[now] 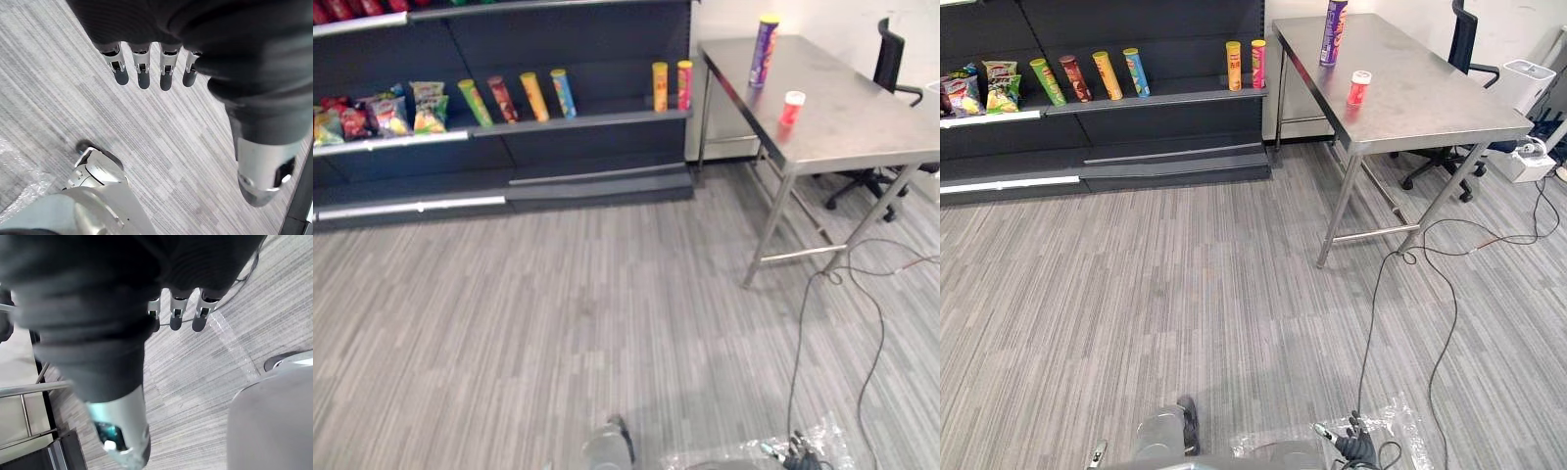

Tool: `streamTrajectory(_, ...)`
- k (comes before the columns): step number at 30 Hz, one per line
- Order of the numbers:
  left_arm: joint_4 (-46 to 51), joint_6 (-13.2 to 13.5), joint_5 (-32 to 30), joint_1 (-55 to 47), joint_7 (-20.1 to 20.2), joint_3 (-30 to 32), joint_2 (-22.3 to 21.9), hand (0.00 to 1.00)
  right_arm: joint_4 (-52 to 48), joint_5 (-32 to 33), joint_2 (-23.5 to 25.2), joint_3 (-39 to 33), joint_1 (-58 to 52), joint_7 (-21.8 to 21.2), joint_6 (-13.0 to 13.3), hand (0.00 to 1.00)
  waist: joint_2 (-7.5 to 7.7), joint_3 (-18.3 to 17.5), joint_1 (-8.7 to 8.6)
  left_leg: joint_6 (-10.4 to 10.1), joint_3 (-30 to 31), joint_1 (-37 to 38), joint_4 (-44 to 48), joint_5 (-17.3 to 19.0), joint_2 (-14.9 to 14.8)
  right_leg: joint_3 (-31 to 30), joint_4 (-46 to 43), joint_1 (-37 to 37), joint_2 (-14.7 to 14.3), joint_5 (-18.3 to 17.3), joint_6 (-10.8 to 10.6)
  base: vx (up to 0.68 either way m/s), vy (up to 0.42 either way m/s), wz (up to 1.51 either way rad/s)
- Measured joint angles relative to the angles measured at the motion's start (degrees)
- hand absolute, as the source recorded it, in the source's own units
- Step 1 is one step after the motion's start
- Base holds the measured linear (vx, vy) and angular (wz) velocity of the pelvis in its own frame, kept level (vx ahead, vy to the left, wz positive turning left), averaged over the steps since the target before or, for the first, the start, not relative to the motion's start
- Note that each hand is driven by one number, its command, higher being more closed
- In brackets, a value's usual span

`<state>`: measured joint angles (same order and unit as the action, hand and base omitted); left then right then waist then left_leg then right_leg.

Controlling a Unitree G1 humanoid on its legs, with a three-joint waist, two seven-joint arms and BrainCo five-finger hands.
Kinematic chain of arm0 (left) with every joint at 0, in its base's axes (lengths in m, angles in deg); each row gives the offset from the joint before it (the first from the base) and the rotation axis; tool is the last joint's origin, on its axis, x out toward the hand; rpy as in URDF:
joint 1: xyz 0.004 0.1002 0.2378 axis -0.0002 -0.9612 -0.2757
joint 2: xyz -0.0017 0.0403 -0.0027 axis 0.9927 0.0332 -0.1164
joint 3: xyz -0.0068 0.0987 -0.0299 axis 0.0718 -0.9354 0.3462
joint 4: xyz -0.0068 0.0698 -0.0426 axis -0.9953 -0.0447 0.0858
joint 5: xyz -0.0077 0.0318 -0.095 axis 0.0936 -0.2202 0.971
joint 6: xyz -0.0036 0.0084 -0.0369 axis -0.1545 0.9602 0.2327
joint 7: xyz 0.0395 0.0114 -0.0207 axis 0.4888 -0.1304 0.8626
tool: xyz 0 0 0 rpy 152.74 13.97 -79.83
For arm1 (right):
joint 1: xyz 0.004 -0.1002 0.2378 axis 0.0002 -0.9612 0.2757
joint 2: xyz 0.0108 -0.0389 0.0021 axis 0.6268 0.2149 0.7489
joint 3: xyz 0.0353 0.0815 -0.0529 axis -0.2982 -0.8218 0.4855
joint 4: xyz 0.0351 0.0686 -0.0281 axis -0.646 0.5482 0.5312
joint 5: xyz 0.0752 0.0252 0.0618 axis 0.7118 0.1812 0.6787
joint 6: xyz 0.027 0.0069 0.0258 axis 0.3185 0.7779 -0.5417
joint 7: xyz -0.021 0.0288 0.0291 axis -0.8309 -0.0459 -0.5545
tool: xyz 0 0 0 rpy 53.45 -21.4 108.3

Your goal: Put the gum and the chips on the shelf.

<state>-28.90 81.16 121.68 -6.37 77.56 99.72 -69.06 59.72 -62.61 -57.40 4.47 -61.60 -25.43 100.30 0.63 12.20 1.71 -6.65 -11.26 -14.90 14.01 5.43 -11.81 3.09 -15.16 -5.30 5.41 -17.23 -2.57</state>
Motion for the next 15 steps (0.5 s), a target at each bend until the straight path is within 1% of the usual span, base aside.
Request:
streamTrajectory(1,0.05,0.15,0.02,-0.42,-0.30,0.00,-0.31,0.00,0.06,-0.07,-0.43,-0.11,0.14,-0.04,0.00,0.00,-0.86,-0.07,0.07,-0.43,1.28,0.12,-1.98,-0.61,-0.89,-1.29,0.04,-1.11,0.10,-1.12,-1.43,0.30,0.354,-0.46)
streamTrajectory(2,-0.51,0.12,0.07,-0.82,-0.43,0.04,-0.43,0.00,0.35,-0.15,-0.20,-0.42,0.32,-0.05,-0.22,0.00,-0.90,-0.24,0.11,-0.45,0.93,0.28,0.26,-4.22,-0.77,-2.60,0.21,-2.32,1.00,-2.12,-2.49,0.42,0.472,-0.58)
streamTrajectory(3,-1.02,0.11,0.04,-1.21,-0.42,0.00,0.17,0.00,1.00,-0.55,0.28,-1.24,0.58,-0.18,-0.58,0.00,-0.67,-0.71,0.25,0.09,0.90,0.63,2.39,-5.00,0.83,-3.90,1.54,-3.72,2.64,-2.52,-2.64,0.45,0.435,-0.54)
streamTrajectory(4,-1.16,0.25,-0.07,-1.73,-0.45,-0.14,0.77,0.00,2.39,-0.93,1.05,-2.06,1.12,-0.46,-1.01,0.00,0.61,-1.66,0.10,1.91,0.47,0.23,4.28,-3.77,2.32,-5.27,2.32,-4.52,3.72,-2.38,-2.31,0.54,0.440,-0.42)
streamTrajectory(5,-1.33,0.17,-0.66,-1.08,-0.54,-0.82,2.09,0.00,2.47,-1.08,2.41,-2.42,1.55,-0.58,-1.28,0.00,1.84,-2.23,-0.05,3.58,-0.45,-0.10,6.20,-1.68,3.86,-6.76,1.68,-4.56,4.47,-1.25,-2.22,0.43,0.291,-0.24)
streamTrajectory(6,-1.78,0.06,-2.05,-0.09,-0.70,-1.52,2.83,0.00,2.44,-1.09,2.83,-2.62,1.64,-0.59,-1.26,0.00,2.23,-2.34,-0.06,4.30,-0.79,-0.07,7.24,-0.36,4.90,-6.63,1.21,-4.28,5.57,-0.02,-2.26,0.39,0.277,-0.03)
streamTrajectory(7,-1.80,-0.40,-2.76,0.45,-0.74,-2.39,3.25,0.00,2.56,-1.14,2.76,-2.78,1.79,-0.54,-1.28,0.00,2.40,-2.57,-0.09,4.54,-0.90,-0.03,8.46,0.87,5.68,-7.18,0.78,-4.35,6.19,1.55,-2.52,0.34,0.295,0.02)
streamTrajectory(8,-1.95,-0.90,-4.42,1.02,-0.75,-2.56,3.35,0.00,2.74,-1.19,2.76,-3.78,1.78,-0.45,-1.30,0.00,2.14,-2.95,-0.08,5.67,-1.32,0.17,9.46,2.53,6.67,-7.83,-0.32,-4.07,6.97,2.92,-2.51,0.33,0.310,0.02)
streamTrajectory(9,-2.19,-1.11,-4.53,1.26,-0.74,-2.66,3.38,0.00,2.97,-1.23,2.84,-4.43,1.79,-0.33,-1.33,0.00,2.09,-3.42,-0.01,6.13,-1.71,0.35,9.61,3.30,7.37,-8.20,-1.45,-3.67,7.49,3.63,-2.92,0.33,0.304,-0.03)
streamTrajectory(10,-3.23,-1.49,-4.52,1.75,-0.70,-2.71,3.55,0.00,3.48,-1.29,3.04,-4.90,1.79,-0.08,-1.34,0.00,2.12,-4.40,0.02,7.14,-2.37,1.17,9.07,4.16,8.67,-8.55,-4.56,-2.23,8.79,4.79,-3.12,0.33,0.255,-0.02)
streamTrajectory(11,-3.96,-1.88,-4.52,2.01,-0.70,-2.87,3.71,0.00,3.51,-1.40,2.97,-5.14,1.78,0.17,-1.33,0.00,2.03,-5.03,-0.05,8.19,-2.91,2.46,8.16,4.77,10.18,-8.82,-10.06,0.04,10.00,6.41,-3.37,0.33,0.234,-0.03)
streamTrajectory(12,-3.91,-1.97,-4.54,1.97,-0.59,-3.10,3.87,0.00,3.51,-1.73,2.90,-5.38,1.80,0.18,-1.29,0.00,2.15,-5.14,-0.13,8.58,-3.25,3.44,7.39,5.11,10.78,-8.92,-13.91,1.80,10.64,7.65,-3.34,0.36,0.216,0.01)
streamTrajectory(13,-3.88,-2.17,-4.63,1.97,0.26,-4.69,4.59,0.00,3.40,-2.48,2.81,-6.18,1.91,0.18,-1.25,0.00,2.32,-5.05,-0.23,8.96,-3.56,5.88,5.73,6.11,12.33,-8.85,-22.76,5.90,11.91,12.22,-3.20,0.34,0.203,0.07)
streamTrajectory(14,-3.76,-2.18,-5.92,1.91,0.88,-5.80,5.07,0.00,3.38,-2.47,2.57,-6.69,1.93,0.28,-1.20,0.00,2.27,-5.02,-0.48,9.46,-3.54,8.90,3.59,6.73,13.42,-8.15,-31.00,9.45,13.08,19.83,-2.85,0.34,0.190,0.13)
streamTrajectory(15,-3.62,-2.17,-6.43,1.94,1.11,-6.37,5.33,0.00,3.39,-2.48,2.48,-6.74,1.91,0.37,-1.13,0.00,1.70,-4.74,-0.73,9.73,-3.41,10.44,2.65,7.02,13.72,-7.30,-34.84,10.93,13.61,21.21,-2.65,0.30,0.141,0.15)
